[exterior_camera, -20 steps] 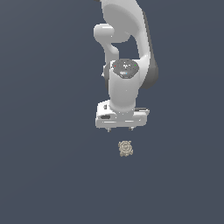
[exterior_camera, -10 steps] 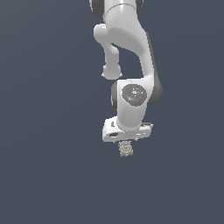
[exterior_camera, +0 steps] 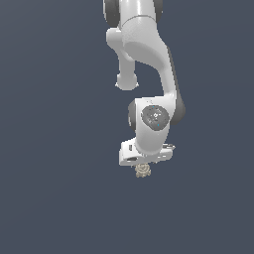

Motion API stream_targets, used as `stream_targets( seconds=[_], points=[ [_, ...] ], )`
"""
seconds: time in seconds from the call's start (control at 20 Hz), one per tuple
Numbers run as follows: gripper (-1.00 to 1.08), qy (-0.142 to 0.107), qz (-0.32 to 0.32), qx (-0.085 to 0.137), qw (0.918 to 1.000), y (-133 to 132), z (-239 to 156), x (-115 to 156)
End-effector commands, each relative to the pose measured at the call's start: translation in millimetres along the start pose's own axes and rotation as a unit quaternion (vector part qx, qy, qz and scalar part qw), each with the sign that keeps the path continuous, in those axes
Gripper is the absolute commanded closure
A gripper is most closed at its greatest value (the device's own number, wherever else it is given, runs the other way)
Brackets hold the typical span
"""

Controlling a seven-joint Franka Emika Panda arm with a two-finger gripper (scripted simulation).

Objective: Pick up the object and move it to a goal position.

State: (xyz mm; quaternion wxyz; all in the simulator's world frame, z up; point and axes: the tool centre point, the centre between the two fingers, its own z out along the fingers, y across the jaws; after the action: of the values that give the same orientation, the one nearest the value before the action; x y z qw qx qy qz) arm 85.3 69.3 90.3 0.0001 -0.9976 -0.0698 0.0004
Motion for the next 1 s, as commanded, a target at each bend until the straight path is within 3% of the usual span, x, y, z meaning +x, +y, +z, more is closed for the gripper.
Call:
stream_targets(
  seconds=[0.0, 0.55, 0.85, 0.9, 0.95],
  points=[
    [-0.92, 0.000, 0.000, 0.000, 1.0000, 0.1, 0.2, 0.2],
    [-0.92, 0.000, 0.000, 0.000, 1.0000, -0.1, 46.1, -0.6],
    [-0.92, 0.000, 0.000, 0.000, 1.0000, 0.0, 50.5, 1.0],
    [1.08, 0.000, 0.000, 0.000, 1.0000, 0.0, 50.5, 1.0],
    [1.08, 0.000, 0.000, 0.000, 1.0000, 0.0, 50.5, 1.0]
  ],
)
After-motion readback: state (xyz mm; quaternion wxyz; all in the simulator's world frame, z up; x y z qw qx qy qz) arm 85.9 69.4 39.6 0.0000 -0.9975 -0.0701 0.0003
